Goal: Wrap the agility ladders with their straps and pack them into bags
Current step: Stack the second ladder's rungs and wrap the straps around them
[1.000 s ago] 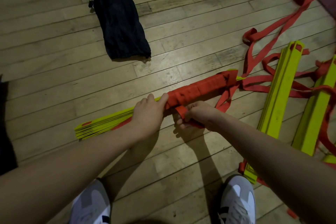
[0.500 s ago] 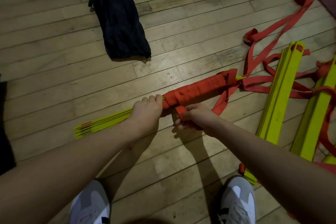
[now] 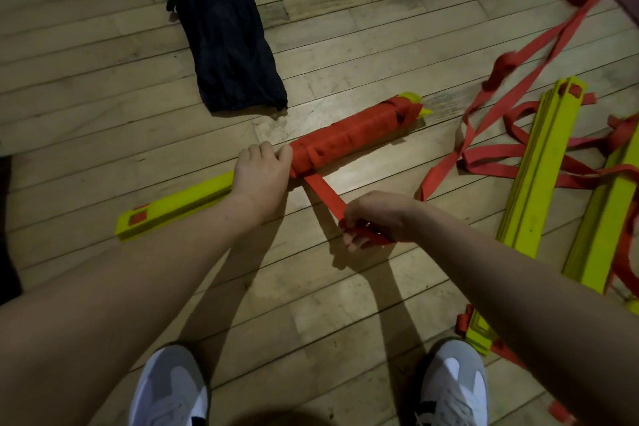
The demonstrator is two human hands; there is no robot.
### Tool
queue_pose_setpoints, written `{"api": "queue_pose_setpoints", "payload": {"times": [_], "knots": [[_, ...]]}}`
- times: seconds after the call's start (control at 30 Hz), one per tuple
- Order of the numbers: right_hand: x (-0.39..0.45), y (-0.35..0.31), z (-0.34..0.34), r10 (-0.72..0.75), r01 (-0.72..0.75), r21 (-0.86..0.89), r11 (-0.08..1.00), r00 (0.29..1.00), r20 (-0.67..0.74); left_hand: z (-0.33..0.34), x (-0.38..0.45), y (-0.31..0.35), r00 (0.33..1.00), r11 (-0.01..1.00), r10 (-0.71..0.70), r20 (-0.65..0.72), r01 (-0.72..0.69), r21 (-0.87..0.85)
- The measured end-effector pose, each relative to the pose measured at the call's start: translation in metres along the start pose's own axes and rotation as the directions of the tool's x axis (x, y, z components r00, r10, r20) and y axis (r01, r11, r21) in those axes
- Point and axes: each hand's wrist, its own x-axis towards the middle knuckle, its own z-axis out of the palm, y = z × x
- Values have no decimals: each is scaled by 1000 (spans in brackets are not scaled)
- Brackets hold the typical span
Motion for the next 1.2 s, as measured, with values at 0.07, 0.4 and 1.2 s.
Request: {"api": "queue_pose_setpoints", "payload": {"times": [0.07,0.4,1.2], "knots": [[4,7,3,-60,61,101,993,998,-15,4,-10,3,995,999,44,-84,-46,-16],[-1,24,13,-86,67,270,961,995,58,-13,-13,2,985,940,-34,168,88,-329],[2,29,25,-157,170,145,975,983,-96,-4,-66,32,983,944,166,80,-135,-300]]}}
